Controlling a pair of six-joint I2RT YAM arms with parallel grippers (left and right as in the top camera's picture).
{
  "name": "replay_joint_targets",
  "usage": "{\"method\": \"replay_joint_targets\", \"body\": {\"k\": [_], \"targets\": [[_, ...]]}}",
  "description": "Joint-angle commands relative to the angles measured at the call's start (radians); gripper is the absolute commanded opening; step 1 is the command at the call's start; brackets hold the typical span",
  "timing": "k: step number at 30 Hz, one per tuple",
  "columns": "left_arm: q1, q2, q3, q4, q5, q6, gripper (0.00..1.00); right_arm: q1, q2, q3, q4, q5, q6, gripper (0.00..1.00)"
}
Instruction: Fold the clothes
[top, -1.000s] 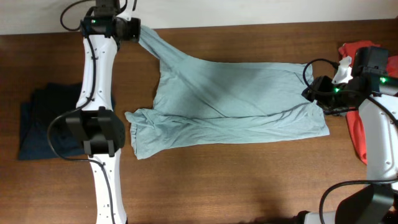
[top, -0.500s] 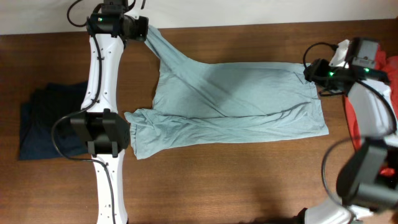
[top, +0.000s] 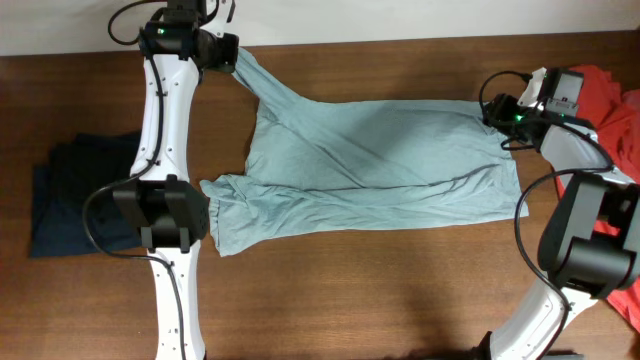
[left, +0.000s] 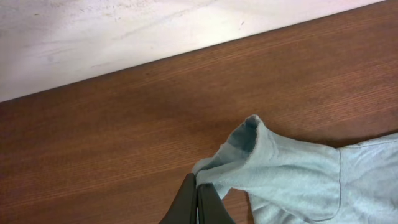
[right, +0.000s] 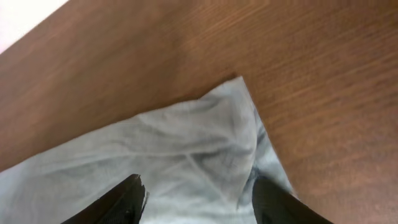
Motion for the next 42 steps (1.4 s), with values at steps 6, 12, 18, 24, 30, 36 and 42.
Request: {"method": "replay_joint_targets", "body": {"k": [6,12,18,24,30,36,42], "targets": [[0.0,-0.032,0.019,-0.013,-0.008,0.013,0.01,-0.025,0.071,0.008,0.055,0.085,0.032,0.61],[0.0,-0.032,0.019,-0.014,-0.008,0.013,0.01,-0.035,0.094,0.008,0.095,0.063,0.034,0.61],[0.0,-0.032,0.019,-0.014,-0.008,0.012,0.01,-0.033,0.109,0.008,0.108,0.053,0.077,0.5],[0.0,-0.032,0.019,-0.016,-0.008,0.012,0.01,-0.024,0.124,0.008,0.136,0.026,0.094,0.5],[0.0,-0.032,0.019,-0.019,-0.008,0.012,0.01,-0.005,0.149,0.008,0.14,0.026,0.093,0.5],[0.0,-0.032,0.019,-0.025,-0.008,0.012,0.01,-0.007,0.15,0.008,0.166,-0.002,0.09,0.29],[0.0,-0.032,0.019,-0.042,-0.008,0.013,0.01,-0.056,0.143,0.039,0.164,-0.159,0.091,0.04]]}}
